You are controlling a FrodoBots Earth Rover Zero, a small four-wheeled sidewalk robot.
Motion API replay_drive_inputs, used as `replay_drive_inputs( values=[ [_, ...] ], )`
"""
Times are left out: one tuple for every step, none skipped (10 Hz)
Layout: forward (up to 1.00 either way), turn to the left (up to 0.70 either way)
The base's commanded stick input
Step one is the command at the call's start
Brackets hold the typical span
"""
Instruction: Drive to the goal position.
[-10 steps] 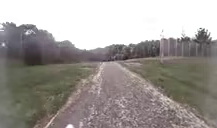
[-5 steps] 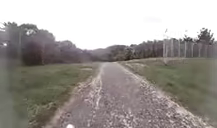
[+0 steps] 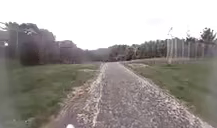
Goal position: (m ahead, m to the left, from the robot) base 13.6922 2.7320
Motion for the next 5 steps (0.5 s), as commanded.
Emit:
replay_drive_inputs(
  values=[
    [0.85, -0.22],
    [0.85, -0.34],
    [0.85, 0.00],
    [0.85, 0.00],
    [0.85, 0.00]
  ],
)
